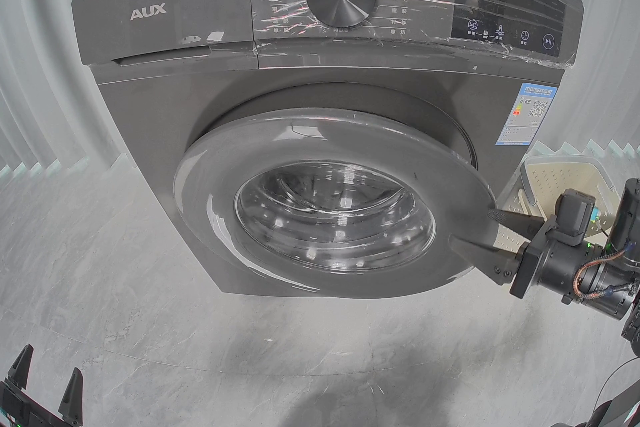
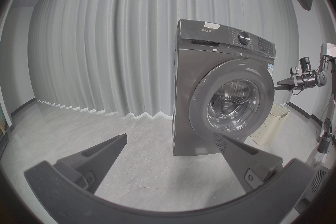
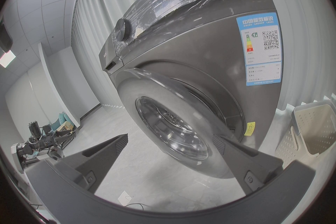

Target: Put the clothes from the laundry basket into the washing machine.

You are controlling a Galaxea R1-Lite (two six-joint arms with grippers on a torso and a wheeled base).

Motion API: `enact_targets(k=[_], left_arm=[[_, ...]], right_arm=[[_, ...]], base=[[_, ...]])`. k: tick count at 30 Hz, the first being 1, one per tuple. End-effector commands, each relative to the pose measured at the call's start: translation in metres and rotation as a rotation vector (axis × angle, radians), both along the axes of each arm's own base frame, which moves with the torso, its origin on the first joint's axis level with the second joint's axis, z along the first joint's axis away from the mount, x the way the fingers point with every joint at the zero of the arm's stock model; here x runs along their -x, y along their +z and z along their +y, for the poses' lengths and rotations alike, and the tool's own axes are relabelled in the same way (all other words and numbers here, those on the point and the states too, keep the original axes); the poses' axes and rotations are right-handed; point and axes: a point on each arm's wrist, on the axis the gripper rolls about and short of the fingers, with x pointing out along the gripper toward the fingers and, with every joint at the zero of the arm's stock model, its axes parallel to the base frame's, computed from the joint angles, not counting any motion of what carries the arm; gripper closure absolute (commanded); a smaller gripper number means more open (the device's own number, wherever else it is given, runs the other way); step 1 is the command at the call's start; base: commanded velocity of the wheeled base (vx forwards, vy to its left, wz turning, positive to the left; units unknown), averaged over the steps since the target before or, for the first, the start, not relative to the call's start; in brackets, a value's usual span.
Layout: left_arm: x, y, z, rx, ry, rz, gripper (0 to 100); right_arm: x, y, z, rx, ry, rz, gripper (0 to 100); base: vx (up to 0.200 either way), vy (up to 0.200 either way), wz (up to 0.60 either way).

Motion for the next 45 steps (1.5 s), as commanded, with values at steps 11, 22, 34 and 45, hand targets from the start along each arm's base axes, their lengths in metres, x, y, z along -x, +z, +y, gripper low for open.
enact_targets(k=[11, 22, 34, 45], left_arm=[[0.000, -0.005, 0.000, -0.002, 0.001, 0.004, 0], [0.000, -0.005, 0.000, -0.003, 0.001, 0.004, 0], [0.000, -0.005, 0.000, -0.002, 0.001, 0.004, 0], [0.000, -0.005, 0.000, 0.001, -0.001, 0.004, 0]], right_arm=[[0.027, -0.036, -0.004, 0.075, 0.064, 0.097, 0], [0.035, -0.042, 0.000, 0.093, 0.113, 0.118, 0], [0.020, -0.025, 0.009, 0.037, 0.100, 0.035, 0], [-0.011, -0.012, 0.025, -0.023, 0.033, -0.061, 0]], base=[[0.000, -0.055, 0.00], [0.000, 0.000, 0.00], [0.167, 0.000, 0.00], [0.036, 0.000, 0.00]])
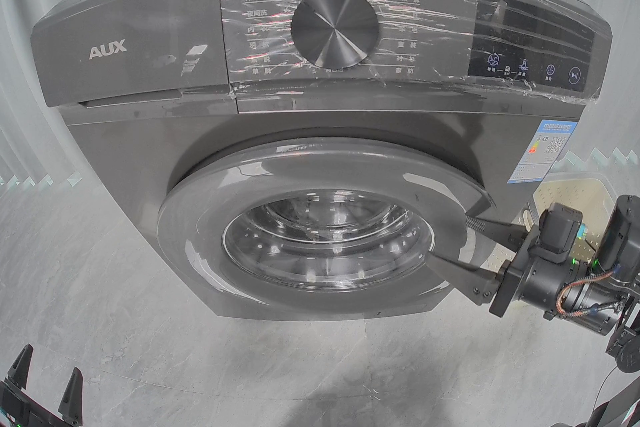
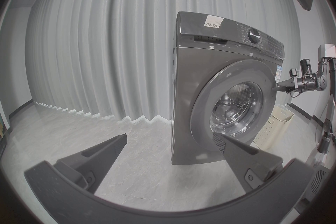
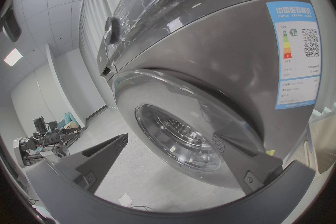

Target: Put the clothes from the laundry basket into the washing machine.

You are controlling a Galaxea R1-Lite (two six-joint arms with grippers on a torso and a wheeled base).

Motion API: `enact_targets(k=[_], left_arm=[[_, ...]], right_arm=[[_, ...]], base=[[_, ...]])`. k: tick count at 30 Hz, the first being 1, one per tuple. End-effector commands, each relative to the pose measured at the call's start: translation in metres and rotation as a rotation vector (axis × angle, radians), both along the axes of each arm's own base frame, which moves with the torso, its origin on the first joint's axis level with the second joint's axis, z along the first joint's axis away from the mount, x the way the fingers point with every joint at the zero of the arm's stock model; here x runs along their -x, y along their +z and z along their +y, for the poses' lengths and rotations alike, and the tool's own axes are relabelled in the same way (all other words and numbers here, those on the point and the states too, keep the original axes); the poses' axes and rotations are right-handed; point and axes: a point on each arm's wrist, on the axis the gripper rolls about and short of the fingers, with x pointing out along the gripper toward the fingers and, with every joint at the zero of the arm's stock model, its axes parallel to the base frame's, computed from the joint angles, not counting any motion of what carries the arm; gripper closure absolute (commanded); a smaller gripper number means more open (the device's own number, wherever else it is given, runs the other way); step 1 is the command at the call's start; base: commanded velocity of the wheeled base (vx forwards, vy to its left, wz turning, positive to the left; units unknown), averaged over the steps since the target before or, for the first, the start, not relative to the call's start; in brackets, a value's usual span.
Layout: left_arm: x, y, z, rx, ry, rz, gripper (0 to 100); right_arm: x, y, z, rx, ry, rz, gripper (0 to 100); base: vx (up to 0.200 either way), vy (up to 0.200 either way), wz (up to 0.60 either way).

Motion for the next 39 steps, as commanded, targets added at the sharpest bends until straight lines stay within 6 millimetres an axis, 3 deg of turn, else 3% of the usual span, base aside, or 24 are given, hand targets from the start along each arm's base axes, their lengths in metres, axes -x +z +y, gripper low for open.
enact_targets(k=[1, 11, 20, 26, 29, 34, 39], left_arm=[[0.000, -0.005, 0.000, 0.003, 0.001, 0.004, 0], [0.000, -0.005, 0.000, 0.002, 0.000, 0.004, 0], [0.000, -0.005, 0.000, 0.010, -0.008, 0.005, 0], [0.000, -0.005, 0.000, 0.011, -0.011, 0.005, 0], [0.000, -0.004, 0.000, 0.010, -0.013, 0.004, 0], [0.000, -0.004, 0.000, 0.006, -0.013, 0.004, 0], [0.000, -0.004, 0.000, 0.010, -0.013, 0.004, 0]], right_arm=[[-0.019, 0.002, 0.008, -0.014, -0.063, -0.026, 0], [-0.025, 0.008, 0.009, -0.073, -0.097, -0.105, 0], [0.014, -0.010, -0.003, -0.017, -0.027, -0.055, 0], [0.056, -0.023, -0.040, 0.013, -0.048, -0.061, 0], [0.066, -0.022, -0.053, -0.002, -0.085, -0.077, 0], [0.086, -0.013, -0.085, -0.031, -0.264, -0.135, 0], [0.118, -0.024, -0.109, 0.026, -0.377, -0.125, 0]], base=[[0.000, 0.000, 0.00], [0.000, 0.000, 0.00], [0.000, 0.000, 0.00], [0.000, 0.000, 0.00], [0.000, 0.000, 0.00], [0.000, 0.000, 0.00], [0.000, 0.000, 0.00]])
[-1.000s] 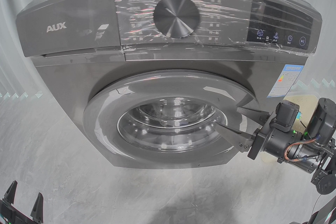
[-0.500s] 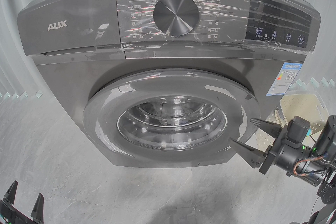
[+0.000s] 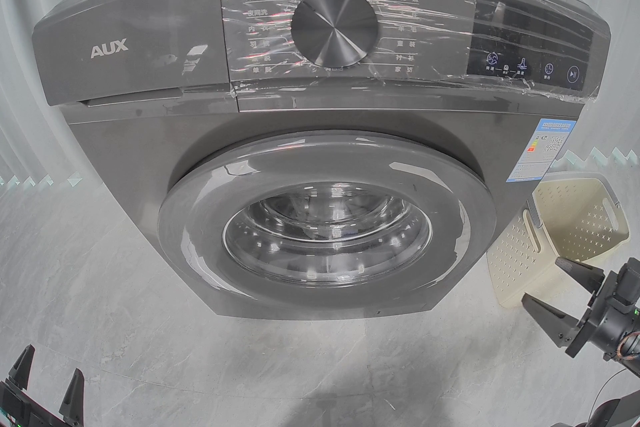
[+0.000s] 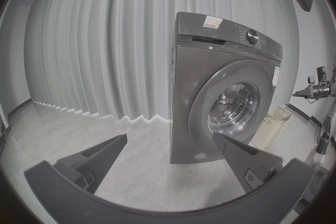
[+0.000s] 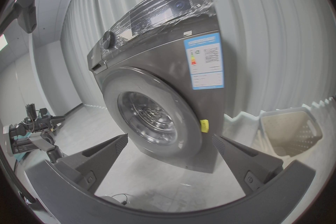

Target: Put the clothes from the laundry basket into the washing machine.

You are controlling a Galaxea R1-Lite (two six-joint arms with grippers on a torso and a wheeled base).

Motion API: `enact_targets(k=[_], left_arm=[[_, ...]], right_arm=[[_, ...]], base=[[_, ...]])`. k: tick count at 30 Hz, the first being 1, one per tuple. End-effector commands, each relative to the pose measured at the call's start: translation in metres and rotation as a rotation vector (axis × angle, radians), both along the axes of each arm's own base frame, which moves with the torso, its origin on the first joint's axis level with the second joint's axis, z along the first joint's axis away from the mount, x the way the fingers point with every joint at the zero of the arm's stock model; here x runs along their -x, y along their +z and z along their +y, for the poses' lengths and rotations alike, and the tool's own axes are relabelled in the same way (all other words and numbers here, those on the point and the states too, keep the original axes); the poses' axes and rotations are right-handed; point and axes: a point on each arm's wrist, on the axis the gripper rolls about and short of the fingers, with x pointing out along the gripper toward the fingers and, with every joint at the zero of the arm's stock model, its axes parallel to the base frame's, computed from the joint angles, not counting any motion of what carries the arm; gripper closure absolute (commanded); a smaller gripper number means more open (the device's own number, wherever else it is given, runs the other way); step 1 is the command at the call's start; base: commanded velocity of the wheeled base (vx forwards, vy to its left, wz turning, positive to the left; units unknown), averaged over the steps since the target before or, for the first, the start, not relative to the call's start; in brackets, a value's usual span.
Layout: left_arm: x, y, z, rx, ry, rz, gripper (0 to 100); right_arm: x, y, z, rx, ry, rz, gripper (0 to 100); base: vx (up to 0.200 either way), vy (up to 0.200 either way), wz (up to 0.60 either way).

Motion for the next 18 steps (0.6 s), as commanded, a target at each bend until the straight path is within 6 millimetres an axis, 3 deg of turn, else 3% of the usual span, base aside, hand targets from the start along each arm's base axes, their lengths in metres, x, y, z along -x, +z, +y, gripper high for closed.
enact_targets(k=[1, 6, 11, 15, 18], left_arm=[[0.000, -0.004, 0.000, 0.000, 0.000, 0.003, 0], [0.000, -0.004, 0.000, 0.003, -0.001, 0.003, 0], [0.000, -0.004, 0.000, 0.003, -0.001, 0.003, 0], [0.000, -0.004, 0.000, 0.005, 0.000, 0.005, 0], [0.000, -0.004, 0.000, 0.005, 0.000, 0.005, 0]], right_arm=[[0.056, -0.006, -0.042, -0.001, -0.202, -0.107, 0], [0.084, -0.022, -0.053, 0.052, -0.392, -0.140, 0], [0.110, -0.046, -0.054, 0.053, -0.370, -0.163, 0], [0.119, -0.064, -0.053, 0.062, -0.439, -0.114, 0], [0.119, -0.066, -0.054, 0.073, -0.490, -0.105, 0]], base=[[0.000, 0.000, 0.00], [0.000, 0.000, 0.00], [0.000, 0.000, 0.00], [0.000, 0.000, 0.00], [0.000, 0.000, 0.00]])
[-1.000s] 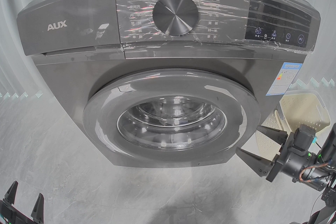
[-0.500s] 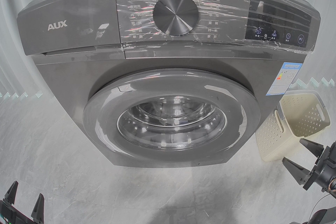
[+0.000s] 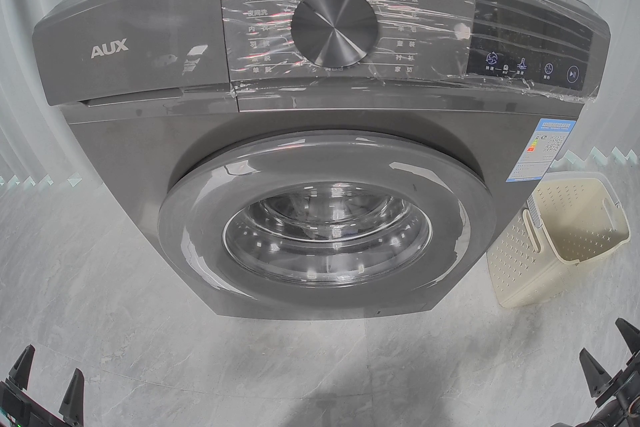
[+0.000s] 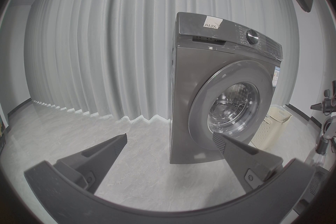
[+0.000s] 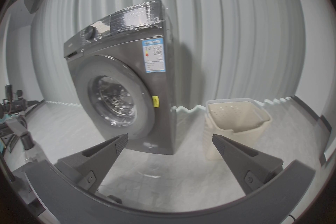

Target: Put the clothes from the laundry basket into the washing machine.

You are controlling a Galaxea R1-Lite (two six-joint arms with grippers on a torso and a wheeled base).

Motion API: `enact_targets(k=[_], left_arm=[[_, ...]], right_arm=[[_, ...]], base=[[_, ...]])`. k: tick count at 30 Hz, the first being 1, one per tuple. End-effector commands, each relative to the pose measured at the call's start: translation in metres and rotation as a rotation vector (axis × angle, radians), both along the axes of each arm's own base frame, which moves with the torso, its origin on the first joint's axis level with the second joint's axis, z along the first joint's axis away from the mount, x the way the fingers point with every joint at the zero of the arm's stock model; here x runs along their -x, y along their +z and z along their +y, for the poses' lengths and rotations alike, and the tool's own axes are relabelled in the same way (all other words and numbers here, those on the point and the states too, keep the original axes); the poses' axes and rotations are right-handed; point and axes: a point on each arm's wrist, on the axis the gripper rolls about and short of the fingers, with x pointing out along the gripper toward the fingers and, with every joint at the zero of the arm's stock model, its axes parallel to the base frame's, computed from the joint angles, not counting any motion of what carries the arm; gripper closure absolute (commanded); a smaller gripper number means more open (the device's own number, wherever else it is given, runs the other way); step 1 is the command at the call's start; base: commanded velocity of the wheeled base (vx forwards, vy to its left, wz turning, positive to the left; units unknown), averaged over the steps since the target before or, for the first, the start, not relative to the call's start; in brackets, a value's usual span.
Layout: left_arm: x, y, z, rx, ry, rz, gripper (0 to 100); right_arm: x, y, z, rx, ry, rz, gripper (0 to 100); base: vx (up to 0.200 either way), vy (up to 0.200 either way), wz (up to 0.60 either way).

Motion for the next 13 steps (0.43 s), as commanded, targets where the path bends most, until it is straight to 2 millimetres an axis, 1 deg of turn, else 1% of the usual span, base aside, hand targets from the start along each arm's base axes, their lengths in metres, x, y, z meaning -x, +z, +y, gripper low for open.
enact_targets(k=[1, 6, 13], left_arm=[[-0.0004, -0.0047, 0.0000, 0.002, 0.001, 0.006, 0], [-0.0003, -0.0043, 0.0000, 0.008, 0.001, 0.004, 0], [-0.0003, -0.0043, 0.0001, 0.008, 0.004, 0.004, 0]], right_arm=[[0.0197, -0.0210, -0.0022, 0.002, -0.223, -0.090, 0], [0.0197, -0.0207, -0.0013, 0.004, -0.178, -0.094, 0], [0.0197, -0.0207, -0.0012, 0.004, -0.172, -0.094, 0]], base=[[0.000, 0.000, 0.00], [0.000, 0.000, 0.00], [0.000, 0.000, 0.00]])
